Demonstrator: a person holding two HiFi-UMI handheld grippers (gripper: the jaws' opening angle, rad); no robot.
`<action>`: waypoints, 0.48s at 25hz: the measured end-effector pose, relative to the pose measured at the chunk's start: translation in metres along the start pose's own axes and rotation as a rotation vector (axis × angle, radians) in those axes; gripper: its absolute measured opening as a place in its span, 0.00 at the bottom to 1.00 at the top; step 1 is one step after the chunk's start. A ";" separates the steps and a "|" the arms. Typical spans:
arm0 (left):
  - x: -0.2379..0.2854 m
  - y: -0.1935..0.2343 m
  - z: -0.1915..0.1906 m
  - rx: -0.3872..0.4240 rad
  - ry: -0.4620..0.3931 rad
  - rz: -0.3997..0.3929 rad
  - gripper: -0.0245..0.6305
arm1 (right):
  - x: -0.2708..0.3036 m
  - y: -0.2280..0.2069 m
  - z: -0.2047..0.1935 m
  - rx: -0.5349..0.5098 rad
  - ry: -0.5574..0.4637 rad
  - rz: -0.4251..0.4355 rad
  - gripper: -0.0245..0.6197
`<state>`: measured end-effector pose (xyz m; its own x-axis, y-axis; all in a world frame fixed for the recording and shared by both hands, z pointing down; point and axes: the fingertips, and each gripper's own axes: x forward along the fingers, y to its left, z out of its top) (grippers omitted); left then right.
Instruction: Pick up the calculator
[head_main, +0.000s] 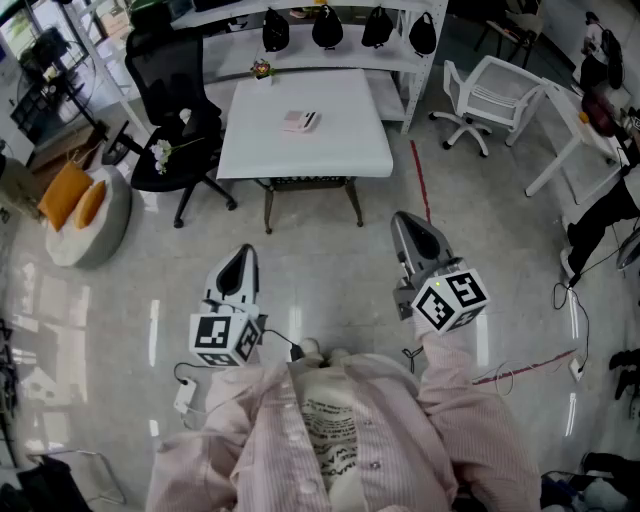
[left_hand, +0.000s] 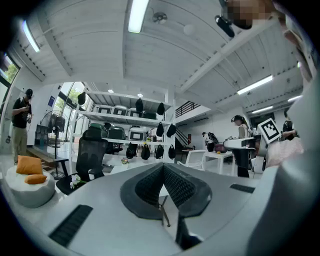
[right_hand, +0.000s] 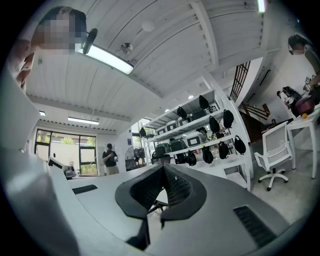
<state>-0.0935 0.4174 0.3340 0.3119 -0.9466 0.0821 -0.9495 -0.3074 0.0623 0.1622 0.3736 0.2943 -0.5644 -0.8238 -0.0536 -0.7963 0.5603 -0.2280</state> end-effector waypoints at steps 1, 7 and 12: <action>0.000 -0.003 -0.001 -0.001 0.001 0.001 0.04 | -0.002 -0.001 0.000 -0.002 0.000 0.003 0.04; -0.005 -0.024 -0.006 -0.005 0.010 0.000 0.04 | -0.018 -0.010 0.002 -0.009 -0.013 0.019 0.04; -0.008 -0.031 -0.013 -0.012 0.021 0.011 0.04 | -0.021 -0.020 -0.007 0.038 0.013 0.034 0.14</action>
<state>-0.0661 0.4363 0.3443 0.3026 -0.9475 0.1036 -0.9523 -0.2962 0.0732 0.1879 0.3802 0.3065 -0.5938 -0.8031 -0.0493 -0.7679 0.5840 -0.2634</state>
